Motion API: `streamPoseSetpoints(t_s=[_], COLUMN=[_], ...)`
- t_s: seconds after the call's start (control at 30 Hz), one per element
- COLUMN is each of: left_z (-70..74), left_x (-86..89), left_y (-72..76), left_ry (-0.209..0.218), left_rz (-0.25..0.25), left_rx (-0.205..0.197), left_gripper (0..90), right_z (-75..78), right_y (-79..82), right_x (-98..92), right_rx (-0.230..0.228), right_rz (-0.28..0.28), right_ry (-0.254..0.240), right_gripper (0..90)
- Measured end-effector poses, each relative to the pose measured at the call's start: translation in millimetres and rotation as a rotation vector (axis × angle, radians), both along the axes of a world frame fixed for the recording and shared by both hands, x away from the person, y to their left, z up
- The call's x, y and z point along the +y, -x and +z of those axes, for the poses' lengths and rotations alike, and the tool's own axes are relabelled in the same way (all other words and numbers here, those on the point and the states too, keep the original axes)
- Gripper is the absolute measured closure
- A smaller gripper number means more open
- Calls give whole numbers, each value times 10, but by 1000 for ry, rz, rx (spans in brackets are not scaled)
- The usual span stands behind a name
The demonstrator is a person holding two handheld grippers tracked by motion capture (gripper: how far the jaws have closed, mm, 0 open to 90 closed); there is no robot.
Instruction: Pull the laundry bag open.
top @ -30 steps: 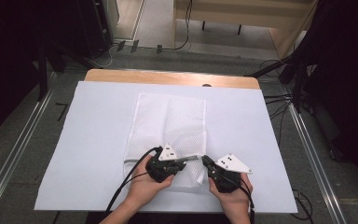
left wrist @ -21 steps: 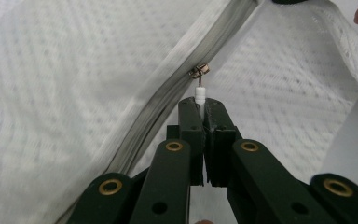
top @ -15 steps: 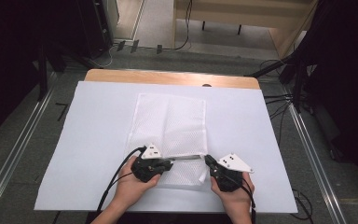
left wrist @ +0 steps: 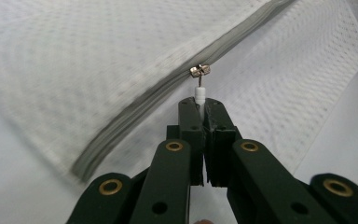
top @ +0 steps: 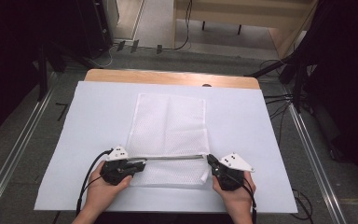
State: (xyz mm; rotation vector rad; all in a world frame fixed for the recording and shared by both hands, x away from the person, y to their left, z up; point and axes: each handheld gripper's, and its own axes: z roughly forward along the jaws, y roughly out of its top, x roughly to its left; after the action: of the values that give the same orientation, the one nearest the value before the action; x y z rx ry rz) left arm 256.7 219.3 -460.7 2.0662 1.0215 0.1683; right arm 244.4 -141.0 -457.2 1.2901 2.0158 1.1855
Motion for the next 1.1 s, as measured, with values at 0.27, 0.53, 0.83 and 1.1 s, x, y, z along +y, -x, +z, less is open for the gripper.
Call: streamPoseSetpoints(t_s=[0.27, 0.53, 0.83, 1.1], left_z=[45, 68, 42, 47], left_x=[236, 390, 522, 676], left_y=[66, 114, 150, 174], left_ry=[9, -15, -3, 189], left_rz=[33, 42, 61, 75], left_rx=[-9, -11, -4, -71], left_gripper=[887, 887, 886, 731], right_z=[-7, -21, -30, -47], right_y=[-8, -10, -17, 4], right_x=[-42, -46, -80, -43], right_rx=[0, 4, 10, 6], right_rz=[-12, -12, -16, 25], right_ry=[1, 10, 14, 15], right_gripper=[898, 897, 898, 893])
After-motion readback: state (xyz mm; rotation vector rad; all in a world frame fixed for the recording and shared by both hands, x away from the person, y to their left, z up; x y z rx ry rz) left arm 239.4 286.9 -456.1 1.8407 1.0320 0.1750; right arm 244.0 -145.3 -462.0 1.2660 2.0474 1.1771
